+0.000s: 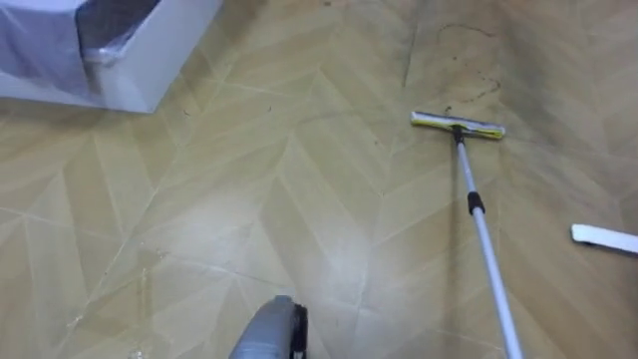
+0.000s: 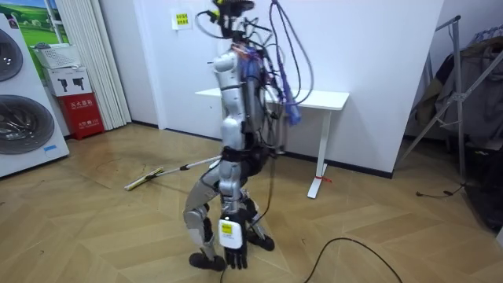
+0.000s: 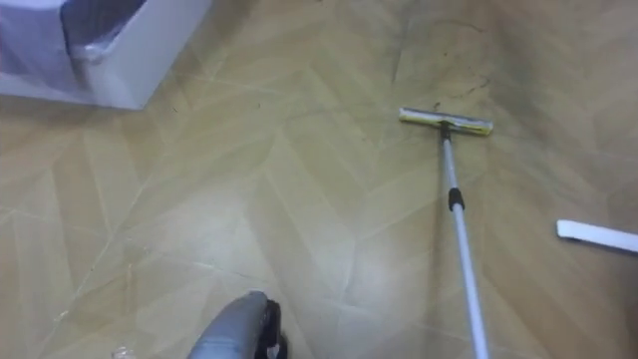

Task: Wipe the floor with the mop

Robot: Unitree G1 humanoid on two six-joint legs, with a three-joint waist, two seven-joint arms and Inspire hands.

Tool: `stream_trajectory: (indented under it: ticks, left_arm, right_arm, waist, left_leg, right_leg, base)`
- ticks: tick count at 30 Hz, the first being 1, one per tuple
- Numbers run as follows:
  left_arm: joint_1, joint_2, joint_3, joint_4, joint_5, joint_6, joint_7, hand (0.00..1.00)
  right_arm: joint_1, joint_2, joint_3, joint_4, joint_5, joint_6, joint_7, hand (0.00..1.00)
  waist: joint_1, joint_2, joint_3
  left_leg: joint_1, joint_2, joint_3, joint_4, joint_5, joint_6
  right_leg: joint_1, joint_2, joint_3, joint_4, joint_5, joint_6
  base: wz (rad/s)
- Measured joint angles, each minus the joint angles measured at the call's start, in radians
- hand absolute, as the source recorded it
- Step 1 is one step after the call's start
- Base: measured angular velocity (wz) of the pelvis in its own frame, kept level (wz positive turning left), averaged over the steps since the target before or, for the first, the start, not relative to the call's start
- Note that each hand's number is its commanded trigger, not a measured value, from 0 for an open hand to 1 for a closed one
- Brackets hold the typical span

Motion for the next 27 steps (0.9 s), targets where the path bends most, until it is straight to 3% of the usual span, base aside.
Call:
stream_trajectory:
  ticks: [1, 2, 3, 4, 5, 6, 8, 10, 11, 12, 14, 15, 17, 19, 20, 21, 22, 23, 24, 25, 26, 27]
  left_arm:
    - [-0.006, -0.002, -0.010, 0.000, -0.002, -0.001, -0.004, 0.00]
    - [-0.022, -0.013, -0.027, 0.002, -0.004, -0.002, -0.007, 0.00]
    - [-0.037, -0.023, -0.032, 0.009, -0.008, -0.008, -0.007, 0.00]
    - [-0.046, -0.027, -0.036, 0.011, -0.007, -0.009, -0.006, 0.00]
    - [-0.063, -0.037, -0.035, 0.009, -0.006, -0.010, 0.002, 0.00]
    - [-0.072, -0.039, -0.035, -0.006, -0.006, -0.011, 0.013, 0.00]
    - [-0.073, -0.042, -0.034, -0.044, -0.006, -0.015, 0.029, 0.00]
    - [-0.074, -0.044, -0.037, -0.045, -0.007, -0.016, 0.044, 0.00]
    - [-0.076, -0.047, -0.042, -0.045, -0.009, -0.015, 0.049, 0.00]
    - [-0.077, -0.048, -0.041, -0.046, -0.004, -0.015, 0.055, 0.00]
    - [-0.072, -0.055, -0.040, -0.040, -0.002, -0.014, 0.069, 0.00]
    - [-0.070, -0.061, -0.039, -0.035, -0.004, -0.014, 0.068, 0.00]
    - [-0.069, -0.061, -0.039, -0.033, -0.020, -0.014, 0.071, 0.00]
    - [-0.069, -0.058, -0.041, -0.034, -0.060, -0.014, 0.073, 0.00]
    - [-0.067, -0.052, -0.047, -0.034, -0.099, -0.014, 0.076, 0.00]
    - [-0.060, -0.033, -0.065, -0.039, -0.139, -0.014, 0.083, 0.00]
    - [-0.056, -0.022, -0.075, -0.042, -0.154, -0.014, 0.085, 0.00]
    - [-0.047, -0.004, -0.088, -0.044, -0.160, -0.014, 0.089, 0.00]
    - [-0.043, 0.005, -0.097, -0.044, -0.158, -0.014, 0.091, 0.00]
    - [-0.041, 0.006, -0.097, -0.044, -0.156, -0.014, 0.089, 0.00]
    - [-0.031, 0.005, -0.096, -0.050, -0.140, -0.013, 0.083, 0.00]
    - [-0.010, 0.005, -0.094, -0.066, -0.117, -0.010, 0.077, 0.00]
  right_arm:
    - [0.007, -0.003, 0.000, 0.007, 0.003, 0.010, 0.004, 1.00]
    - [0.038, -0.018, 0.001, 0.019, 0.008, 0.014, 0.007, 1.00]
    - [0.055, -0.031, 0.003, 0.032, 0.007, 0.014, 0.001, 1.00]
    - [0.060, -0.038, 0.002, 0.044, 0.007, 0.014, -0.003, 1.00]
    - [0.092, -0.048, 0.002, 0.050, 0.017, 0.015, -0.018, 1.00]
    - [0.130, -0.046, 0.003, 0.050, 0.044, 0.015, -0.030, 1.00]
    - [0.173, -0.030, 0.002, 0.048, 0.079, 0.015, -0.051, 1.00]
    - [0.206, -0.003, 0.001, 0.043, 0.094, 0.017, -0.069, 1.00]
    - [0.215, 0.014, 0.002, 0.044, 0.112, 0.018, -0.084, 1.00]
    - [0.213, 0.032, 0.001, 0.045, 0.113, 0.024, -0.095, 1.00]
    - [0.209, 0.046, 0.000, 0.045, 0.113, 0.031, -0.109, 1.00]
    - [0.203, 0.048, -0.006, 0.043, 0.110, 0.037, -0.118, 1.00]
    - [0.156, 0.041, -0.029, 0.044, 0.084, 0.055, -0.124, 1.00]
    - [0.094, 0.009, -0.037, 0.046, 0.068, 0.067, -0.124, 1.00]
    - [0.050, -0.020, -0.036, 0.045, 0.066, 0.067, -0.121, 1.00]
    - [-0.003, -0.047, -0.035, 0.045, 0.065, 0.058, -0.110, 1.00]
    - [-0.029, -0.060, -0.034, 0.044, 0.063, 0.052, -0.104, 1.00]
    - [-0.082, -0.082, -0.021, 0.043, 0.071, 0.037, -0.092, 1.00]
    - [-0.107, -0.106, 0.006, 0.027, 0.092, 0.020, -0.079, 1.00]
    - [-0.121, -0.119, 0.008, 0.017, 0.104, 0.013, -0.074, 1.00]
    - [-0.138, -0.134, 0.010, 0.003, 0.124, 0.000, -0.063, 1.00]
    - [-0.138, -0.136, 0.004, 0.001, 0.142, -0.010, -0.054, 1.00]
  waist:
    - [-0.003, -0.004, -0.0049]
    - [-0.003, 0.006, -0.0063]
    - [-0.003, 0.007, -0.0061]
    - [-0.008, 0.017, -0.0016]
    - [-0.015, 0.046, 0.0019]
    - [-0.024, 0.063, -0.0026]
    - [-0.045, 0.094, -0.0026]
    - [-0.069, 0.111, -0.0074]
    - [-0.092, 0.120, -0.0107]
    - [-0.097, 0.118, -0.0097]
    - [-0.092, 0.103, -0.0005]
    - [-0.079, 0.103, -0.0003]
    - [-0.065, 0.098, 0.0031]
    - [-0.048, 0.087, 0.0054]
    - [-0.043, 0.082, 0.0058]
    - [-0.032, 0.059, 0.0079]
    - [-0.026, 0.051, 0.0073]
    - [-0.015, 0.022, 0.0156]
    - [0.004, 0.004, 0.0145]
    - [0.008, 0.003, 0.0124]
    - [0.023, 0.001, 0.0137]
    - [0.032, -0.004, 0.0161]
  left_leg:
    - [0.003, -0.009, 0.012, -0.002, -0.015, 0.013]
    - [0.012, -0.033, 0.027, -0.005, -0.046, 0.049]
    - [0.016, -0.067, 0.032, -0.001, -0.077, 0.066]
    - [0.017, -0.084, 0.029, 0.005, -0.088, 0.077]
    - [0.019, -0.115, 0.014, 0.019, -0.115, 0.092]
    - [0.021, -0.140, 0.008, 0.016, -0.135, 0.109]
    - [0.022, -0.156, -0.008, 0.010, -0.153, 0.121]
    - [0.028, -0.162, -0.017, -0.001, -0.166, 0.124]
    - [0.030, -0.171, -0.033, -0.011, -0.171, 0.122]
    - [0.037, -0.171, -0.035, -0.021, -0.181, 0.115]
    - [0.056, -0.169, -0.050, -0.018, -0.207, 0.095]
    - [0.065, -0.162, -0.070, -0.004, -0.218, 0.076]
    - [0.072, -0.140, -0.066, 0.035, -0.229, 0.055]
    - [0.053, -0.113, -0.048, 0.127, -0.232, 0.042]
    - [0.020, -0.087, -0.030, 0.229, -0.214, 0.011]
    - [-0.028, -0.061, -0.007, 0.345, -0.156, -0.038]
    - [-0.054, -0.052, -0.003, 0.404, -0.113, -0.045]
    - [-0.105, -0.044, -0.001, 0.496, -0.021, -0.048]
    - [-0.153, -0.042, -0.002, 0.539, 0.016, -0.054]
    - [-0.177, -0.037, -0.006, 0.536, 0.004, -0.045]
    - [-0.214, -0.027, -0.008, 0.477, -0.033, -0.040]
    - [-0.220, -0.031, -0.008, 0.333, -0.056, -0.032]
  right_leg:
    - [0.006, -0.014, 0.000, -0.010, 0.000, 0.007]
    - [0.017, -0.037, 0.004, -0.032, 0.010, 0.040]
    - [-0.001, -0.047, 0.031, 0.013, 0.033, 0.050]
    - [-0.023, -0.055, 0.045, 0.059, 0.064, 0.046]
    - [-0.080, -0.058, 0.091, 0.159, 0.160, 0.046]
    - [-0.144, -0.053, 0.132, 0.229, 0.223, 0.050]
    - [-0.249, -0.025, 0.150, 0.260, 0.225, 0.051]
    - [-0.340, -0.005, 0.137, 0.179, 0.223, 0.054]
    - [-0.378, -0.002, 0.124, 0.061, 0.226, 0.052]
    - [-0.405, 0.007, 0.126, -0.076, 0.247, 0.047]
    - [-0.404, 0.024, 0.120, -0.144, 0.337, 0.038]
    - [-0.382, 0.030, 0.096, -0.151, 0.338, 0.015]
    - [-0.354, 0.035, 0.055, -0.142, 0.315, -0.005]
    - [-0.338, 0.028, 0.029, -0.105, 0.263, -0.023]
    - [-0.333, 0.033, 0.023, -0.065, 0.217, -0.035]
    - [-0.333, 0.034, 0.032, -0.014, 0.175, -0.036]
    - [-0.332, 0.034, 0.035, 0.009, 0.154, -0.039]
    - [-0.327, 0.037, 0.042, 0.045, 0.120, -0.042]
    - [-0.325, 0.037, 0.050, 0.069, 0.093, -0.048]
    - [-0.324, 0.038, 0.049, 0.077, 0.084, -0.049]
    - [-0.310, 0.038, 0.044, 0.082, 0.071, -0.045]
    - [-0.281, 0.040, 0.046, 0.073, 0.053, -0.036]
  base:
    - [0.40]
    - [0.27]
    - [0.24]
    - [0.20]
    - [0.24]
    - [0.22]
    - [0.19]
    - [0.22]
    - [0.13]
    - [0.04]
    - [-0.16]
    - [-0.18]
    - [-0.11]
    - [0.03]
    - [0.10]
    - [0.09]
    - [0.05]
    - [0.00]
    - [0.00]
    - [0.00]
    - [0.00]
    - [0.08]
